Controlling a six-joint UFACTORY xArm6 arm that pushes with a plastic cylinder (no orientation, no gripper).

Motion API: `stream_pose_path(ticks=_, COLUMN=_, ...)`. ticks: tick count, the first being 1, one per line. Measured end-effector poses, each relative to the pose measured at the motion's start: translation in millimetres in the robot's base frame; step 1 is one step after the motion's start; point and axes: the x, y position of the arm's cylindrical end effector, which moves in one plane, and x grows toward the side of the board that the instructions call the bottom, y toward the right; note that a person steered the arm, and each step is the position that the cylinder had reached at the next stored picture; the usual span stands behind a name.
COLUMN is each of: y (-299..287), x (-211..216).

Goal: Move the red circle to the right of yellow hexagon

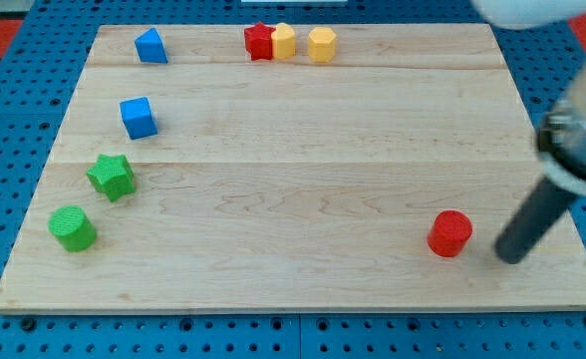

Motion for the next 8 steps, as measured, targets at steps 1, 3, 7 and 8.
stream_pose_path(ticks=1, y=-49, x=-5)
stream_pose_path(ticks=3, y=-97, x=-85)
stream_pose_path(ticks=7, y=-133, x=-146)
stream_pose_path(ticks=8, y=-120, x=-151)
